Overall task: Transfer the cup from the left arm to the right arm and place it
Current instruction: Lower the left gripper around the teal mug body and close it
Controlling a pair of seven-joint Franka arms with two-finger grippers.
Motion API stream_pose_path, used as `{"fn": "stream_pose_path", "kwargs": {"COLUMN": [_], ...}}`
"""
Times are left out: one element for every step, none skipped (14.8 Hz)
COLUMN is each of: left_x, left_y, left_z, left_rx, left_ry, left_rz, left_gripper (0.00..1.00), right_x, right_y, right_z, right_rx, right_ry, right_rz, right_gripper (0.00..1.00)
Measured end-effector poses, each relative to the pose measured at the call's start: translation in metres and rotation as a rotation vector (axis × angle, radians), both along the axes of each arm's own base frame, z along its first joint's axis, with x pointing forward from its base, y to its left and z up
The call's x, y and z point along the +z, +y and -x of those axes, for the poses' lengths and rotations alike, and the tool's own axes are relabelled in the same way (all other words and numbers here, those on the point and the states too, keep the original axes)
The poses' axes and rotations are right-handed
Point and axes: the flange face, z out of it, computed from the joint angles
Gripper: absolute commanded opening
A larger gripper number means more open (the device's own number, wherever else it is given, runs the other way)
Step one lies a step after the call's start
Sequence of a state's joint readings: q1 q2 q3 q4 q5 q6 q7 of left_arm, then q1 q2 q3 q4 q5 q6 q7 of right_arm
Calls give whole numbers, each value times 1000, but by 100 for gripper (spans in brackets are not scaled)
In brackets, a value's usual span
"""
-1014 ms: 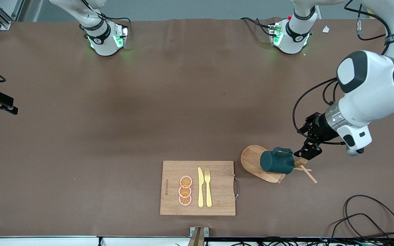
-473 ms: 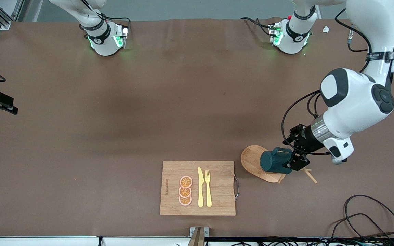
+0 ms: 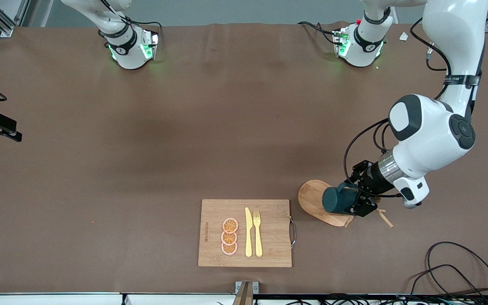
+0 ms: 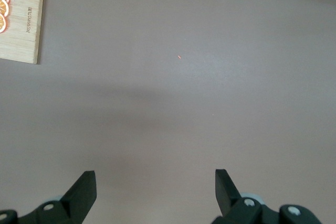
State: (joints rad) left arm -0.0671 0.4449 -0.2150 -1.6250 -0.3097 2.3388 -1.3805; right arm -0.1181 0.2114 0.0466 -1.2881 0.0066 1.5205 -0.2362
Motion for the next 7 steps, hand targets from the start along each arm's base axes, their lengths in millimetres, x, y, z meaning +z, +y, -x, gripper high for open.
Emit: {"fn": "stream_pose_path", "kwargs": {"left_x": [-3, -5, -7, -9, -11, -14, -17], "left_y": [-3, -5, -8, -10, -11, -11, -11], "left_z": [0, -1, -1, -1, -2, -3, -3], "left_rx": [-1, -2, -4, -4, -3, -1, 1], "left_ry": [-3, -6, -7, -11, -14, -17, -15], "left_rz": [3, 5, 8, 10, 12, 13, 13], "left_gripper": [100, 100, 100, 100, 100, 100, 100], "right_x": [0, 0, 0, 0, 0, 0, 0], "right_y": [-2, -4, -5, -6, -7, -7, -7], "right_z": [0, 0, 0, 0, 1, 1, 1], "right_rx": [-2, -5, -6, -7, -7, -6, -3], "right_ry": [0, 0, 0, 0, 0, 0, 0], "right_rz": [0, 0, 1, 1, 1, 1, 1], "right_gripper": [100, 100, 100, 100, 100, 100, 100]}}
